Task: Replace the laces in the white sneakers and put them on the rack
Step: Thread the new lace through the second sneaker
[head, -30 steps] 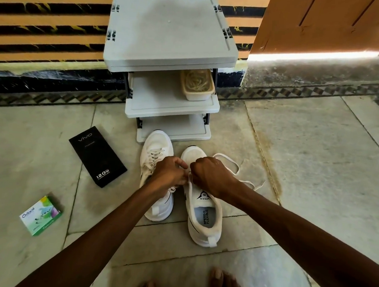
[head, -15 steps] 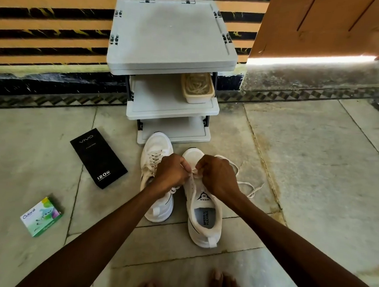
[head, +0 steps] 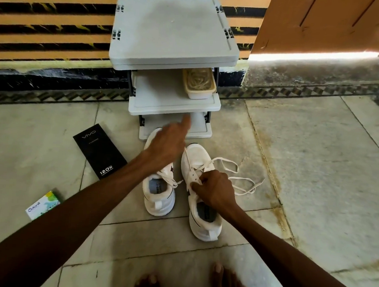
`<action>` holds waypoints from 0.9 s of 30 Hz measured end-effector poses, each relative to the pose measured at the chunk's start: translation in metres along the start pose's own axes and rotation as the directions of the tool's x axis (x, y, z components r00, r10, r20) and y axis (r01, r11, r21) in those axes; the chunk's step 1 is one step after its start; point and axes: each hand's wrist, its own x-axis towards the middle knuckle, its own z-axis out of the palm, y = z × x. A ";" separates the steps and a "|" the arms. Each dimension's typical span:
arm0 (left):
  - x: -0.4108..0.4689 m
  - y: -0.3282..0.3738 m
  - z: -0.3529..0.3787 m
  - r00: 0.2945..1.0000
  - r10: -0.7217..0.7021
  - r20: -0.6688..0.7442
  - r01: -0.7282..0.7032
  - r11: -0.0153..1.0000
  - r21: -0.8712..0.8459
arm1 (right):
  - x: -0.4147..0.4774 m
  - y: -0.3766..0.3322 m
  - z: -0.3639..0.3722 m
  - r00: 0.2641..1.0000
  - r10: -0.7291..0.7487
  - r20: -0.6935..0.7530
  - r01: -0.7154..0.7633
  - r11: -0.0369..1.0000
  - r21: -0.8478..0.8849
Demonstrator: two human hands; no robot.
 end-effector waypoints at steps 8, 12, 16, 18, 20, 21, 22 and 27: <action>0.005 -0.005 -0.018 0.900 -0.414 0.134 0.252 0.244 -0.936 | -0.005 0.003 0.003 0.997 -0.042 -0.070 0.040 0.999 -0.022; -0.012 0.018 0.021 0.896 -0.305 0.323 0.398 0.225 -0.889 | -0.004 0.005 0.005 0.996 -0.056 -0.076 0.055 0.998 -0.021; -0.019 0.008 0.043 0.968 -0.058 0.244 0.097 0.984 -0.153 | -0.003 0.006 0.006 0.996 -0.057 -0.071 0.055 0.998 -0.031; -0.025 0.003 0.052 0.944 -0.035 0.327 0.051 0.998 -0.041 | -0.004 0.006 0.007 0.995 -0.061 -0.080 0.058 0.998 -0.033; -0.031 0.001 0.060 0.938 -0.065 0.341 0.092 0.994 -0.063 | -0.005 0.007 0.007 0.994 -0.066 -0.090 0.063 0.997 -0.035; -0.034 0.001 0.064 0.941 -0.076 0.329 0.102 0.993 -0.064 | -0.005 0.007 0.008 0.993 -0.067 -0.095 0.064 0.997 -0.033; -0.036 0.001 0.068 0.948 -0.081 0.309 0.109 0.991 -0.075 | -0.005 0.007 0.008 0.993 -0.068 -0.101 0.065 0.997 -0.031; -0.042 0.004 0.070 0.967 -0.152 0.203 0.184 0.972 -0.147 | -0.004 0.009 0.010 0.992 -0.071 -0.105 0.067 0.997 -0.037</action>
